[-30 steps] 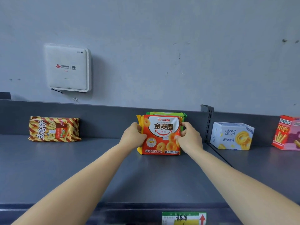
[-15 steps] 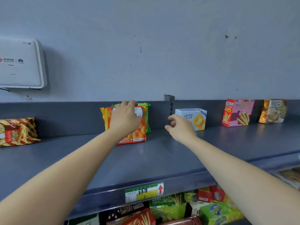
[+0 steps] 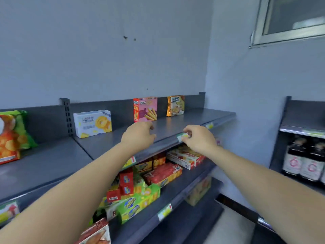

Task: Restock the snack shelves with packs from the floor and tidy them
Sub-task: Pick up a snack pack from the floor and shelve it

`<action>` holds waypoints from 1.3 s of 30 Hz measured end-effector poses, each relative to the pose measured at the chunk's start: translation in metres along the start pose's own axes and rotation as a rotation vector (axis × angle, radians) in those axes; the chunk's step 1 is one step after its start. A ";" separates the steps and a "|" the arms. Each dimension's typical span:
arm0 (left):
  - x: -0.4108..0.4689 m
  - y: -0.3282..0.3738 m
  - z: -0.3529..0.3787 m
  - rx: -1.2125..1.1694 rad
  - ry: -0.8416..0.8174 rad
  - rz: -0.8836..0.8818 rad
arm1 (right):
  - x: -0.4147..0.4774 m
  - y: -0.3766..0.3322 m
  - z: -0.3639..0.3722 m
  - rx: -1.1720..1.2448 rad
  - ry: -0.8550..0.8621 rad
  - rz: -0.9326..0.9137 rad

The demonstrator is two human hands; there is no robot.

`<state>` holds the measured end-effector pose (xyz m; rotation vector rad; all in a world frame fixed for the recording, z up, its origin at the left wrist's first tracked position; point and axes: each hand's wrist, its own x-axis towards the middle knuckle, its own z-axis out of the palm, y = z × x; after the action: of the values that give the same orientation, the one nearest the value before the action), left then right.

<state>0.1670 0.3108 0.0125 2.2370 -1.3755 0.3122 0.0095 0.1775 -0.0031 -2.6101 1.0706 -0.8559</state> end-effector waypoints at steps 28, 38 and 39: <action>-0.046 0.576 0.323 -0.233 -0.490 1.073 | -0.315 0.480 -0.252 -0.456 0.083 1.087; -0.113 0.727 0.403 -0.285 -0.665 1.337 | -0.428 0.557 -0.289 -0.504 0.158 1.452; -0.123 0.742 0.411 -0.289 -0.684 1.362 | -0.440 0.566 -0.290 -0.501 0.170 1.482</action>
<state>-0.5696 -0.0827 -0.1777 0.8449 -2.8965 -0.2610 -0.7392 0.0866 -0.1745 -1.1714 2.8142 -0.3860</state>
